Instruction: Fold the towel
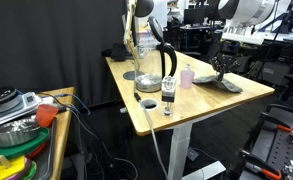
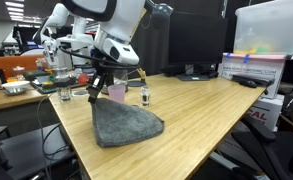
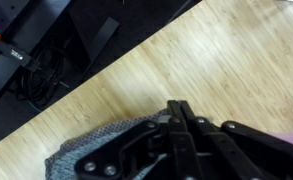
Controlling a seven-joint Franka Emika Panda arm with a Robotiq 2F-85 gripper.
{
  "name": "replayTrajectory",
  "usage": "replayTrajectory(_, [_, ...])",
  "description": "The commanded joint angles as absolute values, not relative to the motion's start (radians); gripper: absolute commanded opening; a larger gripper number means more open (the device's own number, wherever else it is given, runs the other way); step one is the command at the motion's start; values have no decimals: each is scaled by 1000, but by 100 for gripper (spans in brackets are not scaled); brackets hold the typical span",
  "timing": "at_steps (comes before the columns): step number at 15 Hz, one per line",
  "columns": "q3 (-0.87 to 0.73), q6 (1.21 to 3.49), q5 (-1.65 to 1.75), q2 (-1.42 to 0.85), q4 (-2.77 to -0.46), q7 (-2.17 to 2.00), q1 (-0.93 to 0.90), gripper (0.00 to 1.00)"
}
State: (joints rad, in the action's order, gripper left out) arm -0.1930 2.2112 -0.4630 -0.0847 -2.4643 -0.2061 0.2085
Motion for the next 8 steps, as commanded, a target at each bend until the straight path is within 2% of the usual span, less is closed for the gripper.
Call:
replayTrajectory(1, [-207,2127,-472,-169,-2382,-172,226,1])
replayTrajectory(8, [-165,2002,-457,-359,-2200,-206,211,1])
